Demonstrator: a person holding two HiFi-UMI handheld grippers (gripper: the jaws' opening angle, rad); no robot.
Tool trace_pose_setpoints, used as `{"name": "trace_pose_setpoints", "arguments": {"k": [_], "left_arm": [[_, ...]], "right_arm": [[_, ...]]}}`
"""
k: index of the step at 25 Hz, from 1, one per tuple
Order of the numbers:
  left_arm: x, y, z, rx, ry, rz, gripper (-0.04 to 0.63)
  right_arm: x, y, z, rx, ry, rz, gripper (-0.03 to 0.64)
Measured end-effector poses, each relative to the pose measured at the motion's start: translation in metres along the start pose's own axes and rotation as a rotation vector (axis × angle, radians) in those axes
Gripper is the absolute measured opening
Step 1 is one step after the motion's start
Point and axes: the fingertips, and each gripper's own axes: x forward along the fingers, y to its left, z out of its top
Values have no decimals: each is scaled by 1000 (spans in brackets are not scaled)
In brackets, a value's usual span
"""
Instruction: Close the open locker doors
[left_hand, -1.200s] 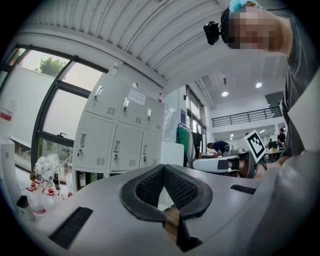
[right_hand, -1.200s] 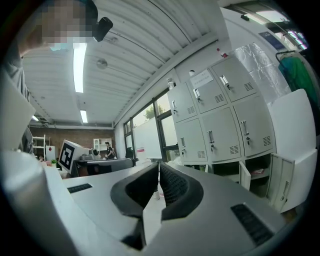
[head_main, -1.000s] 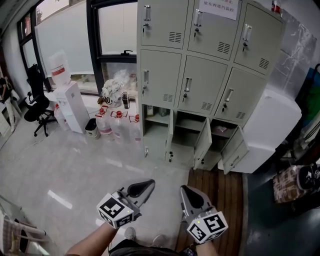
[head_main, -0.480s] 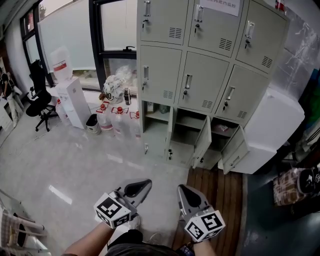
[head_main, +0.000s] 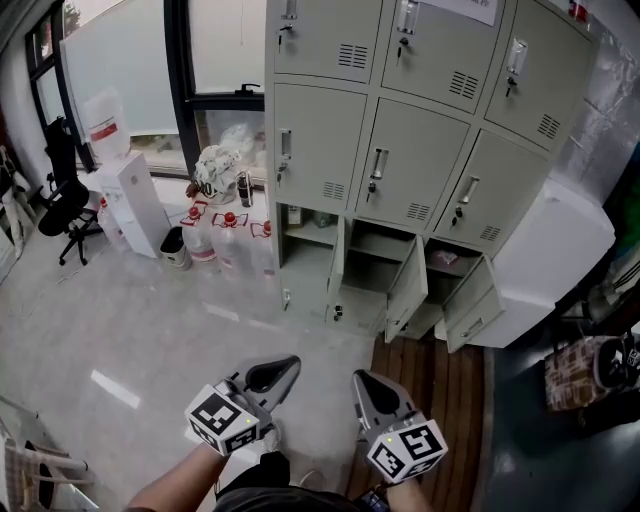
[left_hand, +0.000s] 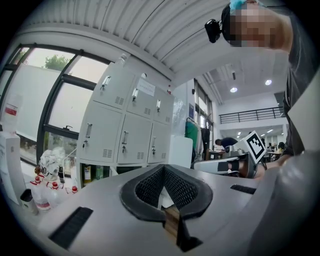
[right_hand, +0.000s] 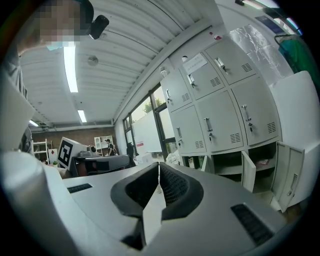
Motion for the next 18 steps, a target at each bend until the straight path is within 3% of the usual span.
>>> {"name": "trace_pose_setpoints", "arguments": {"k": [18], "left_arm": [[49, 162, 6, -34, 16, -91, 9]], "right_arm": [[162, -28, 10, 7, 39, -91, 15]]}}
